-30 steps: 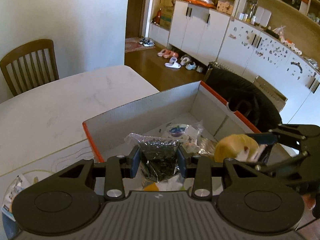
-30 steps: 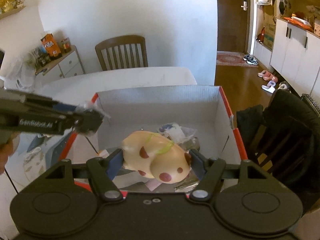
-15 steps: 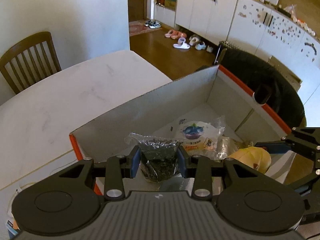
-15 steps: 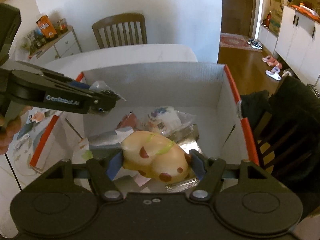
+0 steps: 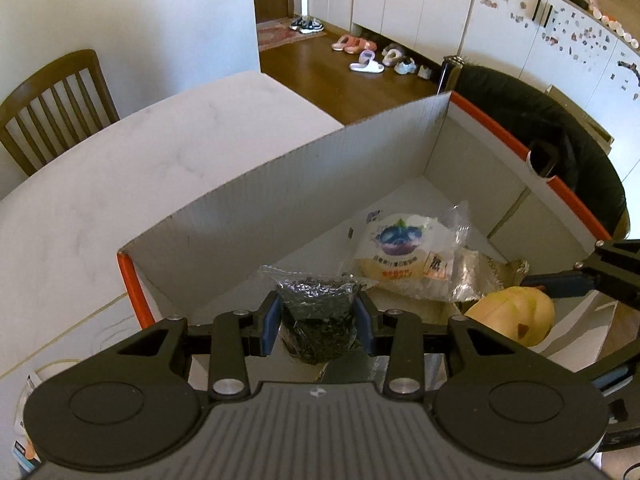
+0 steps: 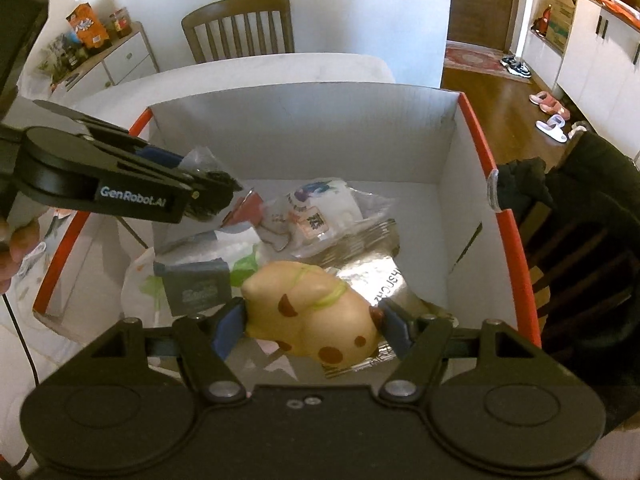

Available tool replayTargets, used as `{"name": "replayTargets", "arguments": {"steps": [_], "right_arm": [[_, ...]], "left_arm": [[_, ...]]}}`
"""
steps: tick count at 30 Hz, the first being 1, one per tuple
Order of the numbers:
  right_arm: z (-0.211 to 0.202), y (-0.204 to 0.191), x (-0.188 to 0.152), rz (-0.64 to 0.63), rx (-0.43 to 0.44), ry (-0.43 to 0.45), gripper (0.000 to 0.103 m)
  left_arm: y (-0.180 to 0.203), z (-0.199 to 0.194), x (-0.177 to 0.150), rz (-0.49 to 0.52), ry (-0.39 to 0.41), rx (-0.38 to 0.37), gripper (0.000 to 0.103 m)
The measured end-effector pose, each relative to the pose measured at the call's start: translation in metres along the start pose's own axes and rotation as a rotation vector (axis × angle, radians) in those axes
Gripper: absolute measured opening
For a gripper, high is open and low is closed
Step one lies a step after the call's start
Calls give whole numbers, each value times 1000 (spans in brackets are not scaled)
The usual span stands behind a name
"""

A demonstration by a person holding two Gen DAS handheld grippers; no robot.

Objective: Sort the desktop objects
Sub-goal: 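Lower the seaweed bag and pig plush into the box and open both tools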

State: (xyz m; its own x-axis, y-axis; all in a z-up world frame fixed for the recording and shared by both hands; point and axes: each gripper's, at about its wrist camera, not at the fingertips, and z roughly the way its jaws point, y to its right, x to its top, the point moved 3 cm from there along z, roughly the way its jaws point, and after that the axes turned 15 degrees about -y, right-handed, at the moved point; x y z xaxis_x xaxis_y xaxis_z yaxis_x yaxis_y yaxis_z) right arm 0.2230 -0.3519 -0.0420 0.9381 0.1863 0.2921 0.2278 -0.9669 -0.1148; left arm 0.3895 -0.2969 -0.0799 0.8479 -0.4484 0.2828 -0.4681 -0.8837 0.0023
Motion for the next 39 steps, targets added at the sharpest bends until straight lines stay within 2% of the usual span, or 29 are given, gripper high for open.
{"name": "replayTargets", "arguments": {"steps": [14, 17, 19, 25, 35, 39], "right_arm": [[1, -3, -1, -13, -31, 9, 75], [1, -2, -1, -12, -30, 13, 77], [-1, -1, -2, -10, -34, 22, 81], [-8, 4, -2, 13, -35, 46, 85], [-29, 3, -6, 1, 5, 110, 90], [-39, -3, -9, -21, 20, 145, 95]], "left_arm": [[7, 11, -8, 33, -42, -3, 39], [8, 9, -9, 44, -39, -11, 46], [9, 7, -10, 49, -30, -16, 52], [12, -3, -12, 43, 2, -22, 68], [7, -32, -26, -2, 76, -72, 68], [4, -50, -35, -34, 121, -96, 68]]}}
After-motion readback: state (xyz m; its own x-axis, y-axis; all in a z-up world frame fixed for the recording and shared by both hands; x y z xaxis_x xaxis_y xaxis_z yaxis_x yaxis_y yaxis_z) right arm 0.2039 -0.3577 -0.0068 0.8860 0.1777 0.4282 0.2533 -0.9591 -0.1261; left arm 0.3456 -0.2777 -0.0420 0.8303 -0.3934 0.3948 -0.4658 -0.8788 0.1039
